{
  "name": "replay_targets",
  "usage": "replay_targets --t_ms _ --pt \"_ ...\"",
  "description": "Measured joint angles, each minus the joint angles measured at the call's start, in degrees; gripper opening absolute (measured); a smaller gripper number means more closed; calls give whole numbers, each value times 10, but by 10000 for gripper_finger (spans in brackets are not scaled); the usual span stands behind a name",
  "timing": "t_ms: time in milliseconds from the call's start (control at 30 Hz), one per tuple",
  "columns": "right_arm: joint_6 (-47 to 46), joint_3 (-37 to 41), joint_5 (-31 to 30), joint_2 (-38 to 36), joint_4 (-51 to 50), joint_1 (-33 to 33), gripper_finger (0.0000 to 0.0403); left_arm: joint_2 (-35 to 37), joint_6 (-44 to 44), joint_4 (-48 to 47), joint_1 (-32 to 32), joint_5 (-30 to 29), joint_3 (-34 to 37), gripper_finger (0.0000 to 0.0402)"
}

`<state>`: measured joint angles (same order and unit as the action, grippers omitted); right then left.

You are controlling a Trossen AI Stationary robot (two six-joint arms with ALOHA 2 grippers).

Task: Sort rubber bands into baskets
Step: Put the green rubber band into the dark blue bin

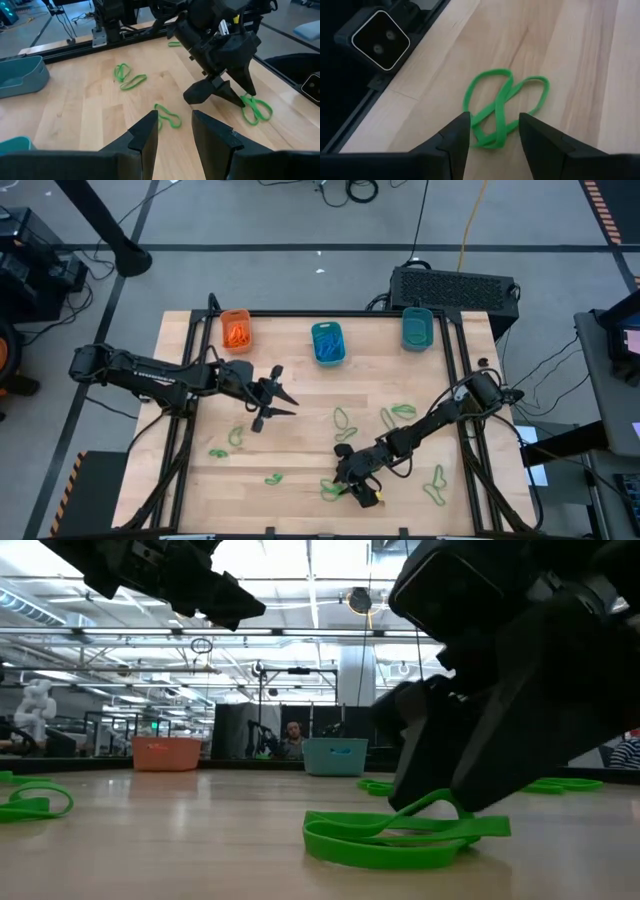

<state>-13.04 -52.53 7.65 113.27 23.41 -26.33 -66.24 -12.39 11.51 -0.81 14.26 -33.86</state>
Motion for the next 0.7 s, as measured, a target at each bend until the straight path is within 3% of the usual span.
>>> replay_targets --t_ms 167,433,700 --pt "0 0 0 0 0 0 128 0 0 0 0 0 0 128" --pt "0 0 2 -5 -2 0 11 0 0 0 0 0 0 128" --pt "-43 0 2 -64 -2 5 3 0 0 0 0 -1 0 128"
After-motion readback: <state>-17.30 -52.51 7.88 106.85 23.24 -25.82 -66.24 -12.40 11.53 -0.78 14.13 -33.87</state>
